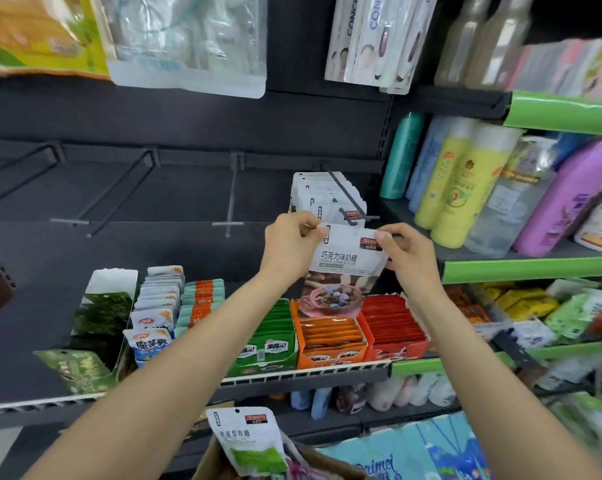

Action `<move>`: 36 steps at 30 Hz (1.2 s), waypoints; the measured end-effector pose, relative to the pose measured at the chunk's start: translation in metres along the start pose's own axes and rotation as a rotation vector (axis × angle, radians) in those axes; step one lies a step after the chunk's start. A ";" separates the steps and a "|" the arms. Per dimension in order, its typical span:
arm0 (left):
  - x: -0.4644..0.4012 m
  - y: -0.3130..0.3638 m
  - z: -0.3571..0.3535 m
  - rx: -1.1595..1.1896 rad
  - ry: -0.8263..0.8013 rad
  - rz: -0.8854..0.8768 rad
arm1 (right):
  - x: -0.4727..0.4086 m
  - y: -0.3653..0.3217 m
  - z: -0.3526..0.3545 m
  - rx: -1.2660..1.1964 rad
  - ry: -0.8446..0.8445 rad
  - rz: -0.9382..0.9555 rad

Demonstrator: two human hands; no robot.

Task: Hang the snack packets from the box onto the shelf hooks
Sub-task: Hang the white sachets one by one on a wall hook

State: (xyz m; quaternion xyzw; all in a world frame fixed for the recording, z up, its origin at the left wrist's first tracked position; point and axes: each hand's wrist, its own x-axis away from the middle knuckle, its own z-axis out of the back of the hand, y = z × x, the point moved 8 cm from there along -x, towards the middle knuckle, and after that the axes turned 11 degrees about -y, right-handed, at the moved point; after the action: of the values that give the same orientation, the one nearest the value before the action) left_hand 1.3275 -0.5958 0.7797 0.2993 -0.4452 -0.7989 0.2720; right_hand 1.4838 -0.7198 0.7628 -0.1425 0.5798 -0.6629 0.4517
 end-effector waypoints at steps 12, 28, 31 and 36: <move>-0.019 -0.004 -0.008 0.002 0.053 0.038 | -0.015 -0.010 0.009 0.139 0.161 -0.014; -0.023 -0.011 -0.013 -0.003 0.086 0.028 | -0.028 -0.005 0.010 0.301 0.221 -0.024; -0.030 -0.019 -0.017 0.009 0.062 0.061 | -0.033 0.003 0.011 0.324 0.219 -0.082; -0.044 -0.022 -0.013 -0.062 0.093 0.054 | -0.045 -0.005 0.007 0.496 0.232 -0.110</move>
State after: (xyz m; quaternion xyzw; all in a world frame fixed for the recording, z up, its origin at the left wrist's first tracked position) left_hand 1.3624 -0.5620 0.7651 0.3152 -0.4151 -0.7900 0.3229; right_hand 1.5115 -0.6900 0.7848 0.0181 0.4389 -0.8201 0.3666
